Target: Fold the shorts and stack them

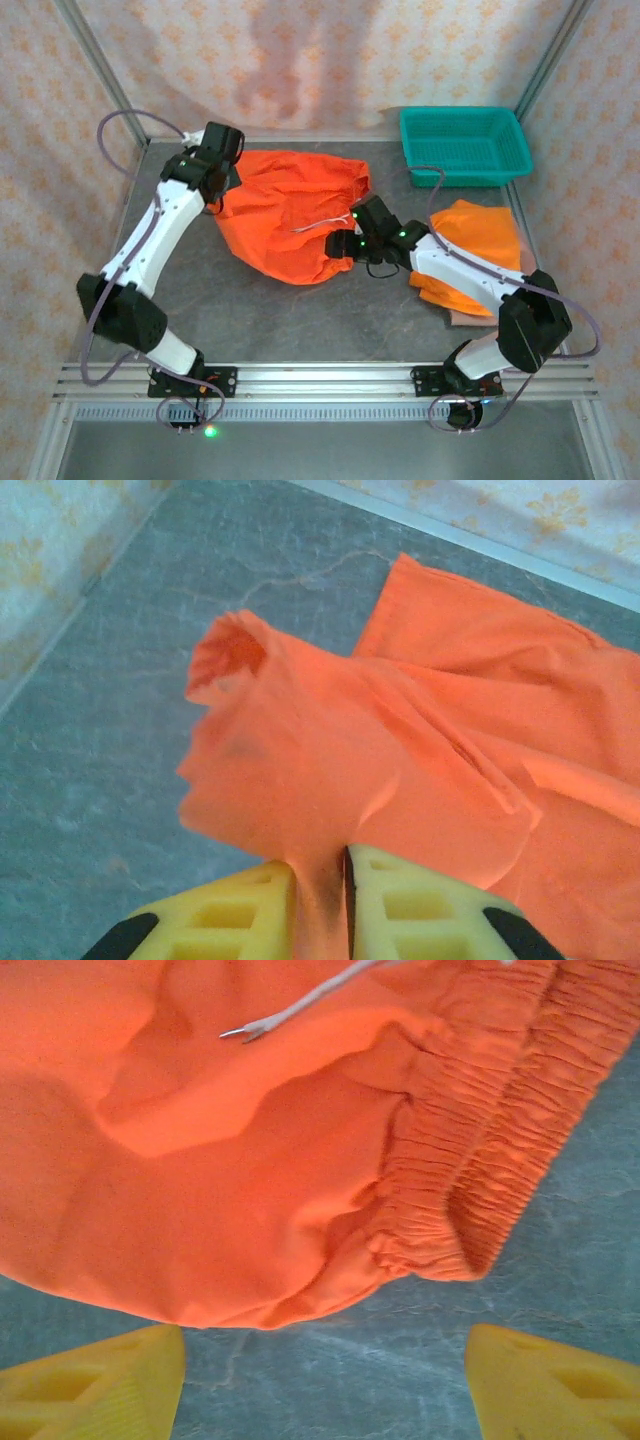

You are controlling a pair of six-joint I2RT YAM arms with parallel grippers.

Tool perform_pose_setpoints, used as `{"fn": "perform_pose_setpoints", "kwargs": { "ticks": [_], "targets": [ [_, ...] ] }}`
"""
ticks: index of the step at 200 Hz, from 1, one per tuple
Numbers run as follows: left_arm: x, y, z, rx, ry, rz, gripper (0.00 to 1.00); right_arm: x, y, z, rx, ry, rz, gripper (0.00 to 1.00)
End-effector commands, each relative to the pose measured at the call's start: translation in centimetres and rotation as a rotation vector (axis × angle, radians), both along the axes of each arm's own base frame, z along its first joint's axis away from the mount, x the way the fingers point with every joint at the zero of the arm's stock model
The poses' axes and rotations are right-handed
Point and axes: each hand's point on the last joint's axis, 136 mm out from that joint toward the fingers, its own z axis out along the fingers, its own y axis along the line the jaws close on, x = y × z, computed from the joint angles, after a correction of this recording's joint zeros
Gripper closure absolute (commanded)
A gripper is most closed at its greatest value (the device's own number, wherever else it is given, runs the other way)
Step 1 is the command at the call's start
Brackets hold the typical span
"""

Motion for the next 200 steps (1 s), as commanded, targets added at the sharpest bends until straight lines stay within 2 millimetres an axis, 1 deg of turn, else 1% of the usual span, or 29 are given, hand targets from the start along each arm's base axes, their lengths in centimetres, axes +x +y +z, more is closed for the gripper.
{"fn": "perform_pose_setpoints", "kwargs": {
  "ticks": [1,7,20,27,30,32,36,46,56,59,60,62,63,68,70,73,78,85,90,108,117,130,143,150,153,176,188,200],
  "targets": [
    [1.1,0.5,-3.1,0.146,0.189,-0.069,0.77,1.2,-0.4,0.6,0.007,-0.054,-0.063,0.27],
    [2.0,-0.2,-3.3,0.124,0.184,-0.086,0.75,1.2,-0.4,0.4,0.006,-0.046,-0.065,0.28],
    [4.1,-2.4,-4.8,0.040,0.193,-0.141,0.72,0.8,-0.1,-0.2,0.000,-0.024,-0.066,0.27],
    [4.9,-3.4,-5.6,-0.006,0.202,-0.157,0.70,0.5,-0.1,-0.8,-0.014,-0.007,-0.075,0.27],
    [5.1,-3.8,-5.5,-0.026,0.198,-0.160,0.69,0.4,-0.1,-1.1,-0.024,0.000,-0.079,0.27],
    [5.4,-3.9,-6.4,-0.033,0.216,-0.158,0.68,0.3,-0.1,-1.2,-0.028,0.005,-0.081,0.27],
    [5.7,-4.3,-6.9,-0.053,0.226,-0.163,0.66,0.0,-0.1,-1.7,-0.041,0.019,-0.086,0.27],
    [6.1,-4.6,-7.3,-0.076,0.214,-0.150,0.58,-0.4,-0.2,-2.8,-0.059,0.052,-0.109,0.26],
    [6.0,-4.4,-6.9,-0.080,0.177,-0.127,0.48,-0.7,-0.3,-3.9,-0.063,0.090,-0.144,0.25],
    [6.0,-4.2,-7.1,-0.080,0.171,-0.119,0.46,-0.7,-0.3,-4.1,-0.063,0.102,-0.156,0.24],
    [5.9,-4.1,-6.6,-0.082,0.154,-0.116,0.45,-0.8,-0.3,-4.2,-0.064,0.105,-0.160,0.24],
    [5.7,-4.0,-6.1,-0.084,0.135,-0.112,0.42,-0.8,-0.4,-4.6,-0.069,0.116,-0.171,0.24],
    [5.7,-3.9,-5.9,-0.084,0.129,-0.110,0.41,-0.8,-0.4,-4.6,-0.070,0.120,-0.175,0.24],
    [5.3,-3.6,-5.6,-0.087,0.102,-0.095,0.29,-0.8,-0.6,-5.0,-0.077,0.136,-0.201,0.24],
    [5.2,-3.4,-5.7,-0.088,0.097,-0.089,0.26,-0.8,-0.7,-5.3,-0.083,0.143,-0.209,0.24],
    [4.9,-3.2,-5.1,-0.096,0.071,-0.081,0.21,-0.8,-0.7,-5.5,-0.086,0.151,-0.220,0.24],
    [4.5,-2.9,-4.5,-0.113,0.040,-0.071,0.16,-0.8,-0.8,-5.7,-0.090,0.162,-0.231,0.24],
    [3.7,-2.3,-4.4,-0.130,0.025,-0.062,0.11,-0.7,-0.7,-6.2,-0.093,0.180,-0.249,0.24],
    [3.1,-1.8,-4.4,-0.161,0.007,-0.032,0.08,-0.5,-0.6,-6.3,-0.093,0.187,-0.261,0.24],
    [0.7,0.3,-4.4,-0.229,-0.022,0.035,0.07,0.0,-0.3,-6.7,-0.085,0.208,-0.309,0.24],
    [-0.6,1.4,-4.7,-0.257,-0.033,0.069,0.07,0.3,-0.3,-7.0,-0.087,0.220,-0.341,0.24],
    [-2.4,2.6,-5.3,-0.285,-0.052,0.115,0.07,0.6,-0.2,-7.7,-0.084,0.251,-0.382,0.25],
    [-4.0,3.6,-5.7,-0.303,-0.072,0.156,0.06,0.7,0.0,-8.5,-0.076,0.289,-0.416,0.28],
    [-4.7,4.0,-5.7,-0.313,-0.087,0.172,0.05,0.8,0.0,-8.9,-0.079,0.301,-0.431,0.30],
    [-5.2,4.2,-6.0,-0.314,-0.083,0.179,0.05,0.9,0.0,-9.0,-0.079,0.303,-0.442,0.31],
    [-7.2,5.2,-6.7,-0.331,-0.110,0.221,0.04,1.8,0.0,-10.1,-0.066,0.311,-0.495,0.41],
    [-8.1,5.5,-7.1,-0.334,-0.115,0.233,0.04,2.4,0.2,-10.3,-0.040,0.319,-0.506,0.43],
    [-8.8,5.7,-7.4,-0.332,-0.110,0.238,0.04,3.0,0.3,-10.2,-0.029,0.308,-0.508,0.48]
  ]
}}
